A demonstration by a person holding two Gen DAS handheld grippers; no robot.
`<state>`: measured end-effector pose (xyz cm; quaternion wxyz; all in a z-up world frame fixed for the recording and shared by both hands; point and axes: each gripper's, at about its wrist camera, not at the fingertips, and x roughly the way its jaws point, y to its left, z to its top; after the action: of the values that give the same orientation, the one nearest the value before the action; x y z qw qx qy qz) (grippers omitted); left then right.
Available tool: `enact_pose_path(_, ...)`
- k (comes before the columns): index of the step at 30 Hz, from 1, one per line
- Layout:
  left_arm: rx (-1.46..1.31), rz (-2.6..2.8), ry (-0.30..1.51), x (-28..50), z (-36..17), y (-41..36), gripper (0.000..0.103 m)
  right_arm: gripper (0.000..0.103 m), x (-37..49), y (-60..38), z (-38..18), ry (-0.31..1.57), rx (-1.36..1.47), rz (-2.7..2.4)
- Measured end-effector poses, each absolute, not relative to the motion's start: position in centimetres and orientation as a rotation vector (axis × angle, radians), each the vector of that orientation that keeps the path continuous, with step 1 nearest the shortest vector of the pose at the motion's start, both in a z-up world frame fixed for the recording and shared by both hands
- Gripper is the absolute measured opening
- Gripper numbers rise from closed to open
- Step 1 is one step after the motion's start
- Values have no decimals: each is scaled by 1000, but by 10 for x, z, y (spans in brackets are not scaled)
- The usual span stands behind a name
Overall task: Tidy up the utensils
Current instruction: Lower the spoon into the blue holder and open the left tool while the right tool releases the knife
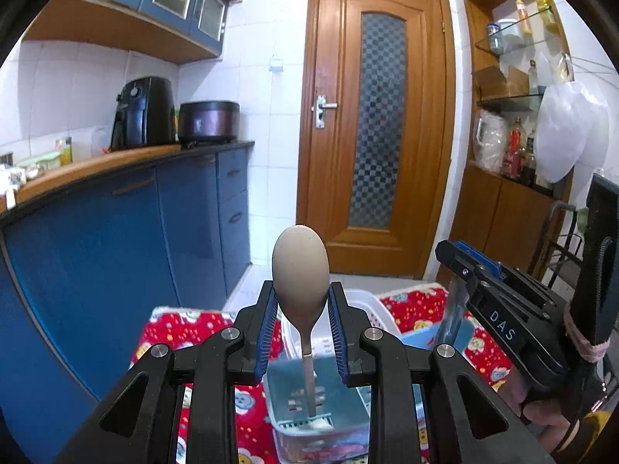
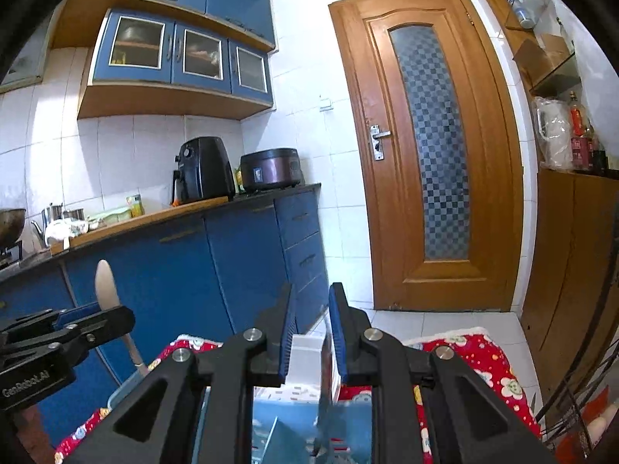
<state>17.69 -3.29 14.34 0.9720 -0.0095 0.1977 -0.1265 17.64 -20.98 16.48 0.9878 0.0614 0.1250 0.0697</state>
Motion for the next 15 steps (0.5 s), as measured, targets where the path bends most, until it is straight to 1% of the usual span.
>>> enact_pose_path(12,-51,-272,504,191,111,-37,27,20,170,-212,152,302,125,165)
enact_pose_path(14,-49,-274,519,191,107,-39,27,26,168,-214,152,310,137,170)
enact_pose_path(15,-44,-273,530,192,106,-39,28,33,168,-215,152,312,143,172)
